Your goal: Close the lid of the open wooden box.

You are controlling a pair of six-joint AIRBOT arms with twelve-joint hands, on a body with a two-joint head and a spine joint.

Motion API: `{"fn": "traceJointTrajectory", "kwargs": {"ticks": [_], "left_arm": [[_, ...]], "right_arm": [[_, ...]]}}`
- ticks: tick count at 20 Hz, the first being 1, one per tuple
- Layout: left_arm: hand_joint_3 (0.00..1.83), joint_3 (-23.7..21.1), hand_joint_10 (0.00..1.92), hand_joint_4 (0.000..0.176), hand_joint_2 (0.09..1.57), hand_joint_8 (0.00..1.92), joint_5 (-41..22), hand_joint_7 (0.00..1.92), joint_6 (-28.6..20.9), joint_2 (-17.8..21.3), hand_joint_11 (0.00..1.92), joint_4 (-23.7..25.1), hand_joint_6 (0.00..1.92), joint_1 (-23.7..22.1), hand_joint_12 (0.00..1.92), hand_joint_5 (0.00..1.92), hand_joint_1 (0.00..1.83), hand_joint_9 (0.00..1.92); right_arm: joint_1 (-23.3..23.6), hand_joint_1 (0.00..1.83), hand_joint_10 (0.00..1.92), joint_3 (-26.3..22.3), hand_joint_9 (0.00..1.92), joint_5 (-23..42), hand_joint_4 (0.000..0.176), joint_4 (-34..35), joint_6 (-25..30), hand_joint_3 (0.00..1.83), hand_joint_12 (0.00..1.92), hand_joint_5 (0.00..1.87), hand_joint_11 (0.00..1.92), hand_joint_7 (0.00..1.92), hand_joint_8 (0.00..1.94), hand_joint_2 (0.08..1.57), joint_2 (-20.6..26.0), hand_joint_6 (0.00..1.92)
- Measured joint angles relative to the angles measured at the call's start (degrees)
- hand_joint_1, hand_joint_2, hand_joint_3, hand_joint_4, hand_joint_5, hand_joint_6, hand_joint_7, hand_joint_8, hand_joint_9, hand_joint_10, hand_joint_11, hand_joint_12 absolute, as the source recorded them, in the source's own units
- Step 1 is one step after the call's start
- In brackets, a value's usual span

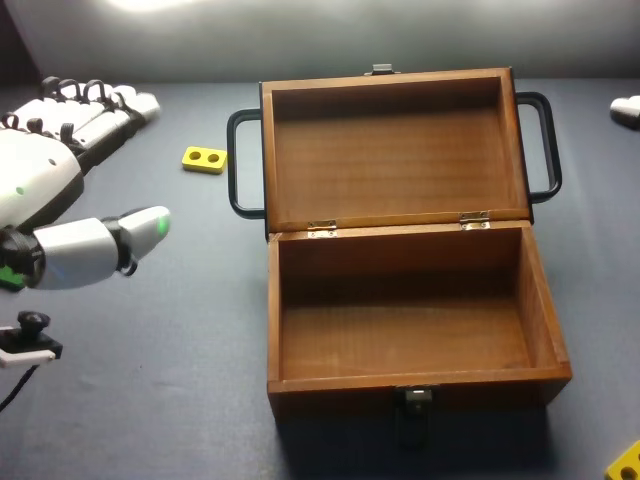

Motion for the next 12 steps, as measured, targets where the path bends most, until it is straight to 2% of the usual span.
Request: {"fn": "traceJointTrajectory", "kwargs": {"ticks": [2, 3, 6, 7, 9, 12], "left_arm": [[0.02, 0.8, 0.00, 0.000, 1.37, 0.00, 2.1, 0.00, 0.1, -0.4, 0.00, 1.3, 0.00, -0.9, 0.00, 0.00, 0.00, 0.00], [0.02, 1.7, 0.00, 0.000, 1.39, 0.00, 3.8, 0.00, 0.0, -1.1, 0.00, 1.5, 0.00, -1.8, 0.00, 0.00, 0.00, 0.00], [0.03, 5.7, 0.01, 0.000, 1.42, 0.00, 10.7, 0.00, 0.0, -3.1, 0.02, 3.0, 0.00, -5.7, 0.01, 0.00, 0.00, 0.02], [0.02, 7.0, 0.01, 0.000, 1.41, 0.01, 13.6, 0.02, 0.0, -3.7, 0.02, 3.7, 0.00, -6.8, 0.01, 0.00, 0.00, 0.03], [0.00, 8.9, 0.00, 0.000, 1.30, 0.00, 18.5, 0.00, 0.0, -4.6, 0.01, 4.6, 0.00, -8.4, 0.00, 0.00, 0.00, 0.01], [0.00, 12.0, 0.02, 0.000, 1.28, 0.01, 24.1, 0.04, 0.1, -7.1, 0.06, 5.5, 0.00, -10.8, 0.02, 0.00, 0.00, 0.07]], "right_arm": [[0.8, 0.00, 0.00, 0.6, 0.05, -1.3, 0.004, -1.0, 0.0, 0.00, 0.06, 0.08, 0.06, 0.06, 0.00, 1.36, -0.1, 0.00], [1.5, 0.00, 0.01, 1.1, 0.06, -2.4, 0.010, -1.9, 0.0, 0.00, 0.06, 0.08, 0.07, 0.06, 0.00, 1.36, -0.1, 0.00], [5.1, 0.00, 0.00, 4.0, 0.05, -7.8, 0.000, -5.3, 0.0, 0.01, 0.04, 0.08, 0.04, 0.07, 0.00, 1.39, -1.6, 0.00], [6.4, 0.00, 0.00, 5.4, 0.04, -10.4, 0.000, -7.0, 0.5, 0.01, 0.04, 0.08, 0.04, 0.07, 0.00, 1.40, -2.4, 0.00], [8.7, 0.01, 0.00, 8.2, 0.02, -15.2, 0.000, -10.4, 2.7, 0.01, 0.02, 0.07, 0.01, 0.07, 0.00, 1.43, -4.2, 0.00], [11.1, 0.08, 0.01, 10.1, 0.04, -19.8, 0.000, -13.6, 3.2, 0.01, 0.03, 0.10, 0.05, 0.10, 0.00, 1.47, -5.6, 0.01]]}}
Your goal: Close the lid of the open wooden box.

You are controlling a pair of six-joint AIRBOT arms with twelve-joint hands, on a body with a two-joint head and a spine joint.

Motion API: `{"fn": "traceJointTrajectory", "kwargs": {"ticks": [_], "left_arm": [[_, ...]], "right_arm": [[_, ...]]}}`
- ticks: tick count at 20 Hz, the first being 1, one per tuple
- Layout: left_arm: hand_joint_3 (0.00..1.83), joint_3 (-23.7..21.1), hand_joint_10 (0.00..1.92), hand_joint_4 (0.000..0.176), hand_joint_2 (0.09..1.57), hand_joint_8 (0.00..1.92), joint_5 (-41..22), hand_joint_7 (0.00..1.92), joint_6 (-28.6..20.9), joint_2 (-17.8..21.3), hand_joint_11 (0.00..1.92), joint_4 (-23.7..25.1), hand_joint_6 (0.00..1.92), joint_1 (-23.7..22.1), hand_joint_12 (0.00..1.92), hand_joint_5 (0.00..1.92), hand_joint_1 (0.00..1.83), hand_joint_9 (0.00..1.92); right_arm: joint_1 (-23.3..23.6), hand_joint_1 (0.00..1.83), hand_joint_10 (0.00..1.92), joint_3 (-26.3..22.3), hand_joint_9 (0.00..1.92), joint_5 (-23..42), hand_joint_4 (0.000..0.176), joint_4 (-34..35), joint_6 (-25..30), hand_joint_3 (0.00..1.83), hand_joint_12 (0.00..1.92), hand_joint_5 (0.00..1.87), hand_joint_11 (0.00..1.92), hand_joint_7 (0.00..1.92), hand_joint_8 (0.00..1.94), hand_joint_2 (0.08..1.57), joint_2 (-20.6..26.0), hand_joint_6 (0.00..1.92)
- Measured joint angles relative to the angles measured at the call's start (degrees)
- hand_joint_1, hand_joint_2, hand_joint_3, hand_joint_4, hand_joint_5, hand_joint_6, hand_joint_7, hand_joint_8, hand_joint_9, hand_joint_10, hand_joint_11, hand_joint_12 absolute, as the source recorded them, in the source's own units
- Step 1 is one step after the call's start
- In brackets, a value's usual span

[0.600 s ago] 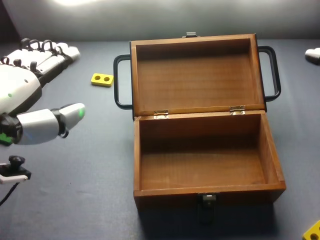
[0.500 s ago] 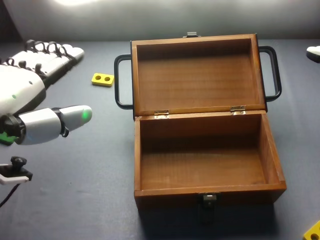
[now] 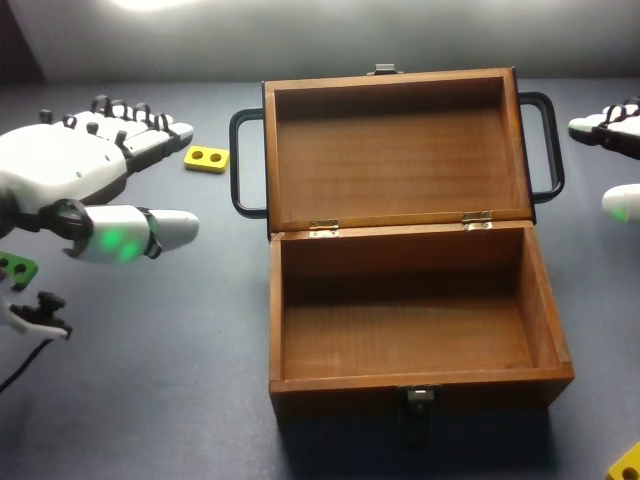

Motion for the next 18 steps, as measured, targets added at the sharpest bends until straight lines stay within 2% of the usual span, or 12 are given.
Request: {"fn": "traceJointTrajectory", "kwargs": {"ticks": [2, 5, 8, 11, 18], "left_arm": [[0.00, 1.4, 0.00, 0.000, 1.20, 0.00, 2.8, 0.00, 0.0, -1.4, 0.02, 1.2, 0.00, -1.6, 0.00, 0.00, 0.00, 0.01], [0.00, 2.5, 0.00, 0.000, 1.16, 0.00, 6.1, 0.00, 0.0, -3.0, 0.00, 4.6, 0.00, -3.7, 0.00, 0.00, 0.00, 0.00], [0.00, 3.9, 0.00, 0.000, 1.21, 0.00, 9.2, 0.00, -0.1, -4.7, 0.00, 6.5, 0.00, -5.0, 0.00, 0.00, 0.00, 0.00], [0.00, 4.0, 0.00, 0.000, 1.21, 0.00, 11.5, 0.00, 0.0, -5.1, 0.00, 8.0, 0.00, -5.8, 0.00, 0.00, 0.00, 0.00], [0.00, 3.0, 0.00, 0.000, 1.21, 0.00, 11.5, 0.00, 0.0, -4.8, 0.00, 8.7, 0.00, -6.3, 0.00, 0.00, 0.00, 0.00]], "right_arm": [[0.9, 0.10, 0.00, 1.1, 0.04, -1.9, 0.000, -1.2, 0.1, 0.01, 0.03, 0.09, 0.06, 0.09, 0.00, 1.48, -0.7, 0.00], [4.3, 0.09, 0.01, 2.9, 0.06, -5.9, 0.000, -5.1, 0.4, 0.00, 0.03, 0.10, 0.08, 0.10, 0.01, 1.48, -2.1, 0.00], [6.6, 0.02, 0.00, 3.5, 0.03, -7.4, 0.000, -8.7, 1.0, 0.00, 0.02, 0.08, 0.07, 0.07, 0.00, 1.46, -3.1, 0.00], [6.9, 0.00, 0.00, 3.4, 0.04, -8.6, 0.000, -10.4, 1.0, 0.00, 0.02, 0.08, 0.08, 0.08, 0.00, 1.43, -3.6, 0.00], [7.1, 0.00, 0.01, 2.6, 0.07, -9.1, 0.000, -10.7, 1.6, 0.00, 0.02, 0.10, 0.10, 0.11, 0.01, 1.43, -3.7, 0.01]]}}
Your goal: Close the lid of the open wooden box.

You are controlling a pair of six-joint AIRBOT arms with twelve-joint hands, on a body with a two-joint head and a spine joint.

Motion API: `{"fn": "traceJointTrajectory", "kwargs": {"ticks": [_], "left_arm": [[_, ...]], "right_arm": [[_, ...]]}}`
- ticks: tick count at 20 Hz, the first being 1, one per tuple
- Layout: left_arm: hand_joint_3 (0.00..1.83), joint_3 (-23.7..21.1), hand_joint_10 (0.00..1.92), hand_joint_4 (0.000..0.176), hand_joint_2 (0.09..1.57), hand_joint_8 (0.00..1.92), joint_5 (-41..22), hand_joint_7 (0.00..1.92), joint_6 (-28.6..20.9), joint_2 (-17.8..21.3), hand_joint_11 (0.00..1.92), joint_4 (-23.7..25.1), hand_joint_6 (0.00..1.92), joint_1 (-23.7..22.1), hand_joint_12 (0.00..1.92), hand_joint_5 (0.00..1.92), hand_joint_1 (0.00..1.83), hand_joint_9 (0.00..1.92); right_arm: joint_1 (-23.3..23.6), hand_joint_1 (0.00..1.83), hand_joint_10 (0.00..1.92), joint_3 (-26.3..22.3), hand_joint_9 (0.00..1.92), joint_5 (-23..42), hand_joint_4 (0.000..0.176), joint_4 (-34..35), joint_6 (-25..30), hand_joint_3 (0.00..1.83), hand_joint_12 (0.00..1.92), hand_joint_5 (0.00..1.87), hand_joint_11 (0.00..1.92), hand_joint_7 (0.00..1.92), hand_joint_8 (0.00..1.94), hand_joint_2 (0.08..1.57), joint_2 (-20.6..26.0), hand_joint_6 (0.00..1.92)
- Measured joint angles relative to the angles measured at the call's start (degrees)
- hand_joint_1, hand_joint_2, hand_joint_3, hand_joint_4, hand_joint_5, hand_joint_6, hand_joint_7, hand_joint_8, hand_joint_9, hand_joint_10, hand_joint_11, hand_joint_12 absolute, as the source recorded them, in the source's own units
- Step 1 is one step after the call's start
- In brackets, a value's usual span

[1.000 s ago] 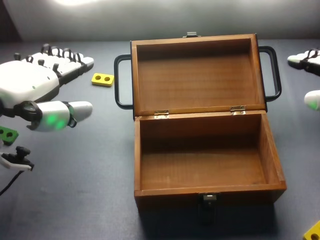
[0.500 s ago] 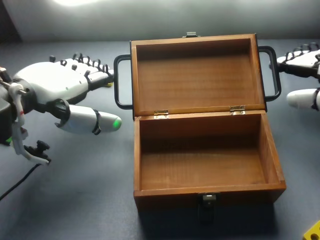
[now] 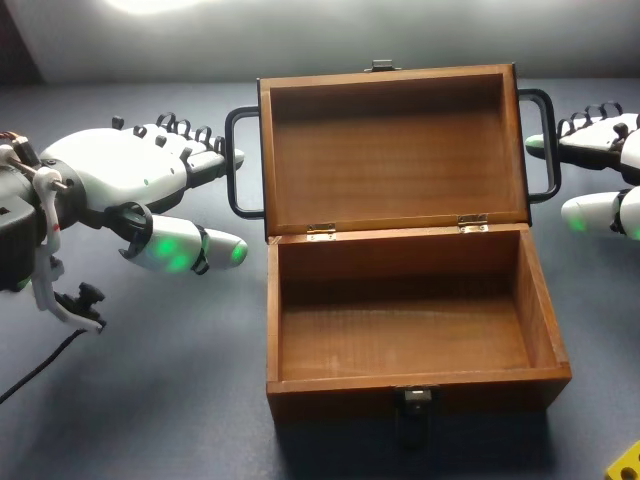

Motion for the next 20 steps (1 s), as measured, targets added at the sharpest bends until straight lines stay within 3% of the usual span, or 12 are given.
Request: {"fn": "traceJointTrajectory", "kwargs": {"ticks": [9, 10, 11, 12, 13, 14, 20], "left_arm": [[0.00, -5.0, 0.00, 0.000, 1.22, 0.00, -6.1, 0.00, 0.0, 3.7, 0.00, 1.4, 0.00, 0.0, 0.00, 0.00, 0.00, 0.00], [0.00, -5.2, 0.00, 0.012, 1.22, 0.00, -6.6, 0.00, 0.0, 3.7, 0.00, 1.5, 0.00, 0.1, 0.00, 0.00, 0.00, 0.00], [0.00, -5.2, 0.00, 0.012, 1.21, 0.00, -7.1, 0.00, 0.0, 3.8, 0.00, 1.4, 0.00, 0.6, 0.00, 0.00, 0.00, 0.00], [0.00, -5.9, 0.00, 0.003, 1.22, 0.00, -7.4, 0.00, 0.0, 4.4, 0.00, 1.4, 0.00, 0.8, 0.00, 0.00, 0.00, 0.00], [0.01, -6.5, 0.00, 0.023, 1.24, 0.00, -7.9, 0.00, 0.0, 4.9, 0.00, 1.4, 0.00, 1.2, 0.00, 0.00, 0.00, 0.00], [0.01, -7.3, 0.00, 0.002, 1.23, 0.00, -8.7, 0.00, 0.0, 5.6, 0.00, 1.3, 0.00, 1.7, 0.00, 0.00, 0.00, 0.00], [0.01, -13.1, 0.00, 0.000, 1.25, 0.00, -16.9, 0.00, -0.1, 10.4, 0.00, 0.6, 0.00, 6.2, 0.00, 0.00, 0.00, 0.00]], "right_arm": [[0.0, 0.02, 0.01, -2.9, 0.07, 4.4, 0.000, 1.8, 0.5, 0.00, 0.02, 0.12, 0.10, 0.11, 0.01, 1.41, 2.1, 0.01], [0.0, 0.02, 0.01, -3.1, 0.07, 4.7, 0.000, 1.5, 0.8, 0.00, 0.02, 0.12, 0.09, 0.12, 0.01, 1.42, 2.1, 0.01], [0.0, 0.03, 0.00, -3.4, 0.05, 4.9, 0.000, 1.4, 0.9, 0.00, 0.01, 0.11, 0.08, 0.10, 0.00, 1.43, 2.1, 0.00], [0.0, 0.03, 0.00, -3.5, 0.04, 5.1, 0.000, 1.5, 0.8, 0.00, 0.00, 0.11, 0.07, 0.10, 0.00, 1.42, 2.1, 0.00], [0.0, 0.02, 0.00, -3.7, 0.05, 5.2, 0.000, 1.5, 0.9, 0.00, 0.01, 0.12, 0.08, 0.10, 0.00, 1.42, 2.1, 0.00], [0.0, 0.02, 0.00, -4.4, 0.05, 5.5, 0.000, 1.7, 0.8, 0.00, 0.01, 0.11, 0.07, 0.10, 0.00, 1.41, 2.4, 0.00], [-3.0, 0.13, 0.00, -10.5, 0.05, 12.9, 0.000, 1.3, 0.8, 0.00, 0.01, 0.11, 0.07, 0.11, 0.01, 1.41, 6.9, 0.00]]}}
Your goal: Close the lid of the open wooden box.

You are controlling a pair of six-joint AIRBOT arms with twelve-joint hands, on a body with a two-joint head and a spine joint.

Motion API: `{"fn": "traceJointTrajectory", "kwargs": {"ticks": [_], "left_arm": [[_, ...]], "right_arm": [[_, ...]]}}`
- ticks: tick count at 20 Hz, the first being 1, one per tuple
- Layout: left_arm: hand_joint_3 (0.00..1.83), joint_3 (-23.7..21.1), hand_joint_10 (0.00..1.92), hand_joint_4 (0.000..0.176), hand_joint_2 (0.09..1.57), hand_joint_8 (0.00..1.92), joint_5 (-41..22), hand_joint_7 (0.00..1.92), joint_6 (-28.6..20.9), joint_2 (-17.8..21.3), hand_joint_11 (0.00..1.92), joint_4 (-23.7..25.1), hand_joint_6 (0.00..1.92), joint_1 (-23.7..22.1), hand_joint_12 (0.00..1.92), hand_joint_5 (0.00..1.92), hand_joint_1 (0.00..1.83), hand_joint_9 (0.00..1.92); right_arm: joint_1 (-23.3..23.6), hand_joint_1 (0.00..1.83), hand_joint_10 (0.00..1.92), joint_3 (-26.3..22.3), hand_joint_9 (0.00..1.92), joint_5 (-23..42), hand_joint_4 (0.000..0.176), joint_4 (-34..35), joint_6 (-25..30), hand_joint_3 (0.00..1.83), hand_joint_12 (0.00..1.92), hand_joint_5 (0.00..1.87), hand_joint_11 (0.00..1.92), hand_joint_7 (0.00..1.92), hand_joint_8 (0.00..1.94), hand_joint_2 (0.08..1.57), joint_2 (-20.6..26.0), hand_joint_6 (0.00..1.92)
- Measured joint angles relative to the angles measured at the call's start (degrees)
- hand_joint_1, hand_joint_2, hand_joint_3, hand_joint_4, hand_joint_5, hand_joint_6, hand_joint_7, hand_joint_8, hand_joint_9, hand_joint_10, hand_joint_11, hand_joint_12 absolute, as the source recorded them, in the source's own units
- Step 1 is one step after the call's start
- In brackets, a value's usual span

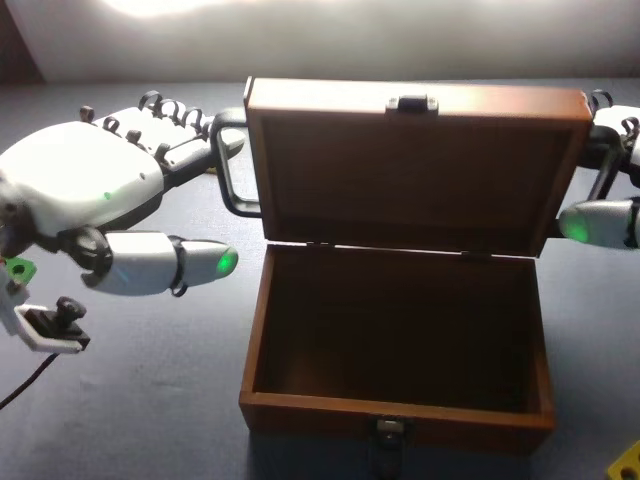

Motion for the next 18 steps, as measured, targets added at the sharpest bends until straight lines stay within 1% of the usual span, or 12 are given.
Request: {"fn": "traceJointTrajectory", "kwargs": {"ticks": [1, 5, 7, 8, 9, 10, 11, 12, 13, 14, 15, 18], "left_arm": [[0.02, -1.2, 0.00, 0.000, 1.28, 0.00, -2.0, 0.00, -0.1, 0.9, 0.00, -0.2, 0.00, 1.0, 0.00, 0.00, 0.00, 0.00], [0.03, -4.0, 0.00, 0.000, 1.31, 0.00, -6.9, 0.00, -0.5, 3.1, 0.03, -0.3, 0.00, 3.4, 0.01, 0.00, 0.00, 0.01], [0.02, -5.5, 0.01, 0.000, 1.31, 0.00, -9.4, 0.00, -0.9, 4.4, 0.04, -0.3, 0.00, 4.7, 0.02, 0.00, 0.00, 0.03], [0.03, -5.9, 0.01, 0.000, 1.32, 0.00, -10.4, 0.00, -1.0, 4.7, 0.04, -0.3, 0.00, 5.2, 0.02, 0.00, 0.00, 0.03], [0.03, -6.2, 0.01, 0.000, 1.32, 0.00, -11.4, 0.00, -1.3, 5.0, 0.04, -0.3, 0.00, 5.7, 0.02, 0.00, 0.00, 0.03], [0.02, -6.3, 0.00, 0.000, 1.32, 0.00, -12.2, 0.00, -1.5, 5.2, 0.04, -0.4, 0.00, 6.2, 0.02, 0.00, 0.00, 0.02], [0.03, -7.0, 0.00, 0.000, 1.33, 0.00, -13.0, 0.00, -1.6, 5.4, 0.03, -1.0, 0.00, 7.1, 0.02, 0.00, 0.00, 0.01], [0.03, -7.3, 0.00, 0.000, 1.34, 0.00, -13.2, 0.00, -1.5, 5.5, 0.04, -1.2, 0.00, 7.7, 0.02, 0.00, 0.00, 0.01], [0.03, -7.4, 0.00, 0.000, 1.34, 0.00, -13.7, 0.00, -1.6, 5.5, 0.05, -1.2, 0.00, 8.4, 0.02, 0.00, 0.00, 0.02], [0.02, -7.5, 0.00, 0.000, 1.33, 0.00, -13.8, 0.00, -1.9, 5.5, 0.03, -1.4, 0.00, 8.9, 0.02, 0.00, 0.00, 0.02], [0.02, -7.5, 0.01, 0.000, 1.34, 0.00, -13.9, 0.00, -1.9, 5.5, 0.06, -1.5, 0.00, 9.0, 0.03, 0.00, 0.00, 0.04], [0.02, -7.8, 0.00, 0.000, 1.35, 0.00, -15.2, 0.00, -2.2, 5.5, 0.04, -2.8, 0.00, 11.1, 0.02, 0.00, 0.00, 0.03]], "right_arm": [[-0.9, 0.14, 0.00, -0.9, 0.05, 1.4, 0.000, 0.0, 0.0, 0.00, 0.01, 0.11, 0.08, 0.11, 0.01, 1.40, 0.7, 0.00], [-3.2, 0.33, 0.00, -3.5, 0.05, 5.3, 0.000, 0.7, 0.0, 0.00, 0.00, 0.09, 0.07, 0.08, 0.00, 1.35, 2.0, 0.00], [-5.0, 0.44, 0.00, -5.3, 0.04, 7.6, 0.022, 0.8, 0.0, 0.00, 0.00, 0.09, 0.06, 0.09, 0.00, 1.31, 2.9, 0.00], [-5.6, 0.46, 0.00, -5.8, 0.04, 8.3, 0.039, 0.8, 0.0, 0.00, 0.00, 0.09, 0.07, 0.09, 0.00, 1.30, 3.1, 0.00], [-6.1, 0.51, 0.00, -6.1, 0.05, 9.2, 0.043, 0.7, -0.2, 0.00, 0.00, 0.10, 0.07, 0.10, 0.00, 1.27, 3.2, 0.00], [-6.7, 0.56, 0.01, -6.5, 0.06, 9.5, 0.040, 0.6, -0.2, 0.00, 0.01, 0.11, 0.08, 0.11, 0.01, 1.26, 3.2, 0.00], [-7.1, 0.62, 0.01, -6.9, 0.06, 10.1, 0.026, 0.7, 0.1, 0.00, 0.01, 0.11, 0.09, 0.11, 0.01, 1.26, 3.3, 0.00], [-7.3, 0.69, 0.00, -7.1, 0.06, 10.7, 0.025, 0.8, 0.2, 0.00, 0.01, 0.11, 0.08, 0.11, 0.00, 1.24, 3.3, 0.00], [-7.5, 0.71, 0.00, -7.2, 0.06, 11.1, 0.021, 0.7, 0.3, 0.00, 0.01, 0.11, 0.09, 0.11, 0.00, 1.24, 3.3, 0.00], [-7.6, 0.72, 0.00, -7.3, 0.06, 11.3, 0.025, 0.7, 0.4, 0.00, 0.01, 0.11, 0.09, 0.11, 0.00, 1.24, 3.3, 0.00], [-7.6, 0.72, 0.00, -7.3, 0.06, 11.7, 0.017, 0.8, 0.5, 0.00, 0.01, 0.10, 0.09, 0.10, 0.00, 1.24, 3.3, 0.00], [-8.0, 0.74, 0.00, -8.0, 0.06, 12.1, 0.019, 0.8, 0.6, 0.00, 0.01, 0.10, 0.10, 0.11, 0.00, 1.26, 3.9, 0.00]]}}
